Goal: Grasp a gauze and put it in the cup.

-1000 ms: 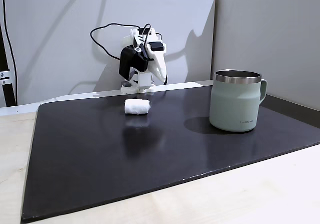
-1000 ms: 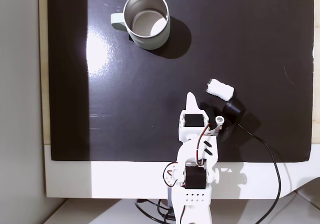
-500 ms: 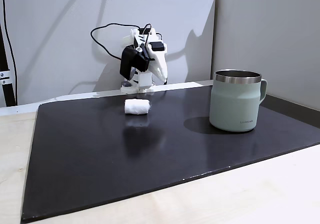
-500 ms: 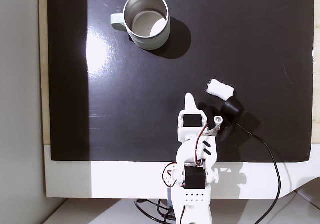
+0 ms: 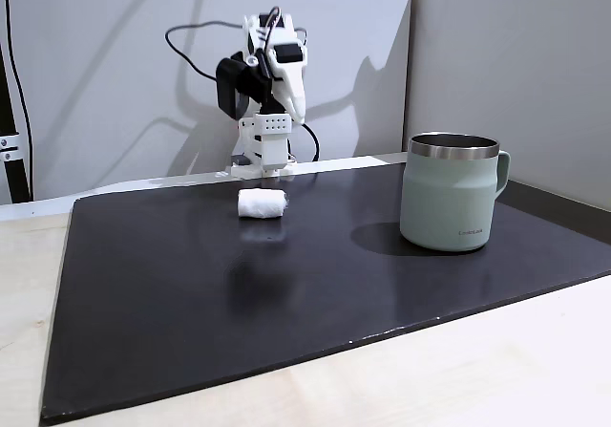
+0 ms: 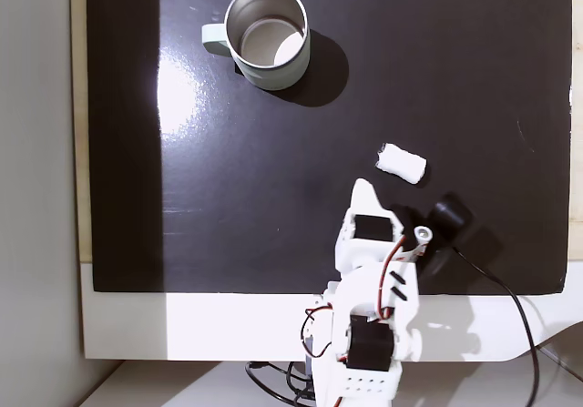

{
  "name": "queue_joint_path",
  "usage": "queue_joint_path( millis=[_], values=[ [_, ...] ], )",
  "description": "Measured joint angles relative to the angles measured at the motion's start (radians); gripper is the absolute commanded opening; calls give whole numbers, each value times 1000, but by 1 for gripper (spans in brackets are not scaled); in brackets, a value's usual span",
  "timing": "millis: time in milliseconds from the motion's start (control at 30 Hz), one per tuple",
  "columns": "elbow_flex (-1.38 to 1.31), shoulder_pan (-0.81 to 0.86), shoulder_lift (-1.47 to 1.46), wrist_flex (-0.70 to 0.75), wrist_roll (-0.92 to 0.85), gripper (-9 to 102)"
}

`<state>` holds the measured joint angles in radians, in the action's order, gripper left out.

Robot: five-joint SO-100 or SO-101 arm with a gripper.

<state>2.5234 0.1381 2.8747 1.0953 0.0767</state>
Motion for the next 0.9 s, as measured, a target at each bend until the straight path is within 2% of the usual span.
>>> queue_joint_path(
  millis=[267,533,667,900],
  values=[
    [-282,97,-341,114,74,0],
    [-629,183,-801,341,206,1],
    [-761,222,-999,411,247,9],
    [-824,255,-1144,425,258,22]
  ],
)
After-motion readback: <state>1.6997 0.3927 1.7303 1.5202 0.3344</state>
